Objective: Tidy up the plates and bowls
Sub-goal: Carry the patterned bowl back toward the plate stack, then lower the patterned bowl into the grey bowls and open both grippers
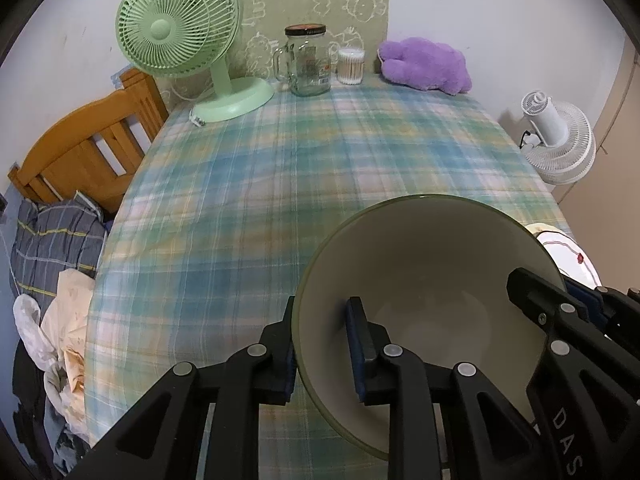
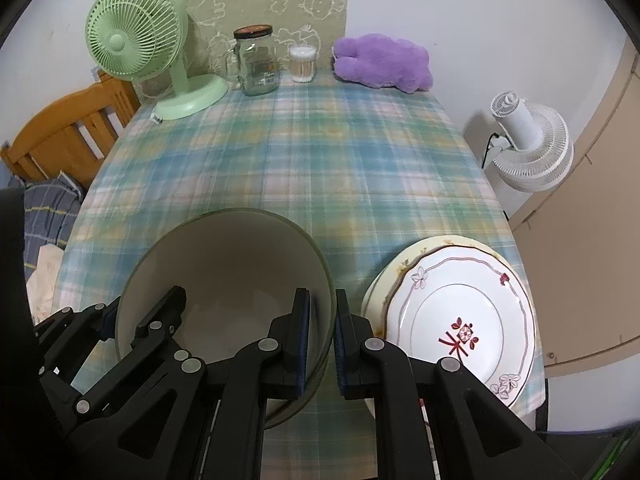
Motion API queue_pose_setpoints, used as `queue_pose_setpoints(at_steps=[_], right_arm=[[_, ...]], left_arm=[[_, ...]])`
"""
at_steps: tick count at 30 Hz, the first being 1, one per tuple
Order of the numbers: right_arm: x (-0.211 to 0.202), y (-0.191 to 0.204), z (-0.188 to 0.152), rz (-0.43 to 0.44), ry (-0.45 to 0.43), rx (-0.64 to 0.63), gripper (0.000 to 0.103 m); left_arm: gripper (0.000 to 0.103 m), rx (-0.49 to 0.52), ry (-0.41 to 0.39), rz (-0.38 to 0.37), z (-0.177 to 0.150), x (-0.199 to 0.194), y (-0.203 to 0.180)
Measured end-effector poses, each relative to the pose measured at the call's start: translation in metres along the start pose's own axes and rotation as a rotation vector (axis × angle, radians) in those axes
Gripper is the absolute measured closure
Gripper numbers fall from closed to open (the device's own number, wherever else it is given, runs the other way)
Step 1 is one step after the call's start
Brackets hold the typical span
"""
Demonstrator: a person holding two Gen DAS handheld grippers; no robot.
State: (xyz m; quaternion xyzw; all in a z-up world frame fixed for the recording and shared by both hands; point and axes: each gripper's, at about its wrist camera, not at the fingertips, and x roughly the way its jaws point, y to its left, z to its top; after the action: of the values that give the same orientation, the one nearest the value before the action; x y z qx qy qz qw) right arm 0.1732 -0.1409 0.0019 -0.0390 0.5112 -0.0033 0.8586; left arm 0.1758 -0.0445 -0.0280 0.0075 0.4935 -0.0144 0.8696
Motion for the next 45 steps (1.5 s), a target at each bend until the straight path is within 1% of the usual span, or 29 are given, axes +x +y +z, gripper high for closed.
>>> queue_pose_setpoints(at_steps=[5,9,15,18,22,28,30,31,32,34,36,37,38,39,41,42,43,44,45], right_arm=[[0.007,0.001,-0.001,-0.003,0.019,-0.012,0.089],[0.016,0.001,-0.003,0.002,0.047,0.000,0.089],[0.019,-0.003,-0.006,0.001,0.035,0.001,0.089],[0.019,-0.005,-0.008,0.001,0.026,0.007,0.089],[0.018,-0.006,-0.014,0.004,0.016,0.008,0.089],[0.019,-0.004,-0.015,0.001,-0.014,0.000,0.089],[0.020,-0.004,-0.014,0.003,-0.015,-0.002,0.088],[0.021,-0.004,-0.013,0.006,-0.006,0.001,0.086],[0.023,-0.004,-0.014,0.016,0.010,0.015,0.085],[0.021,-0.003,-0.015,0.022,0.006,0.019,0.084],[0.019,-0.003,-0.015,0.026,0.007,0.019,0.083],[0.018,-0.004,-0.016,0.035,0.012,0.021,0.080],[0.017,-0.004,-0.016,0.043,0.016,0.023,0.079],[0.015,-0.005,-0.017,0.050,0.019,0.025,0.076],[0.009,-0.006,-0.018,0.067,0.019,0.037,0.070],[0.006,-0.007,-0.019,0.065,0.012,0.041,0.063],[0.003,-0.008,-0.020,0.063,0.004,0.045,0.055],[-0.002,-0.009,-0.020,0.062,-0.004,0.051,0.050],[-0.006,-0.011,-0.021,0.060,-0.012,0.058,0.044]], left_arm=[[0.083,-0.018,0.021,-0.004,-0.003,0.008,0.001],[0.083,-0.005,0.037,-0.004,-0.007,0.014,0.000],[0.083,0.007,0.023,0.005,-0.007,0.015,-0.004],[0.083,0.023,0.011,0.022,-0.010,0.015,-0.007],[0.083,0.036,0.005,0.025,-0.016,0.013,-0.008],[0.082,0.032,-0.003,0.026,-0.017,0.015,-0.007],[0.081,0.021,0.016,0.006,-0.016,0.018,-0.006],[0.072,0.013,0.035,-0.015,-0.016,0.019,-0.005],[0.067,0.008,0.041,-0.026,-0.015,0.019,-0.004],[0.067,0.009,0.044,-0.027,-0.016,0.017,-0.003],[0.061,0.015,0.041,-0.045,-0.016,0.013,-0.004],[0.053,0.024,0.040,-0.057,-0.016,0.011,-0.005],[0.043,0.032,0.036,-0.062,-0.016,0.009,-0.007],[0.040,0.042,0.027,-0.066,-0.016,0.006,-0.007],[0.035,0.062,0.009,-0.069,-0.017,-0.002,-0.008],[0.033,0.062,0.007,-0.072,-0.016,-0.005,-0.007],[0.028,0.057,0.006,-0.080,-0.016,-0.007,-0.005],[0.024,0.048,0.002,-0.090,-0.015,-0.009,-0.002],[0.023,0.037,-0.006,-0.099,-0.014,-0.012,0.002]])
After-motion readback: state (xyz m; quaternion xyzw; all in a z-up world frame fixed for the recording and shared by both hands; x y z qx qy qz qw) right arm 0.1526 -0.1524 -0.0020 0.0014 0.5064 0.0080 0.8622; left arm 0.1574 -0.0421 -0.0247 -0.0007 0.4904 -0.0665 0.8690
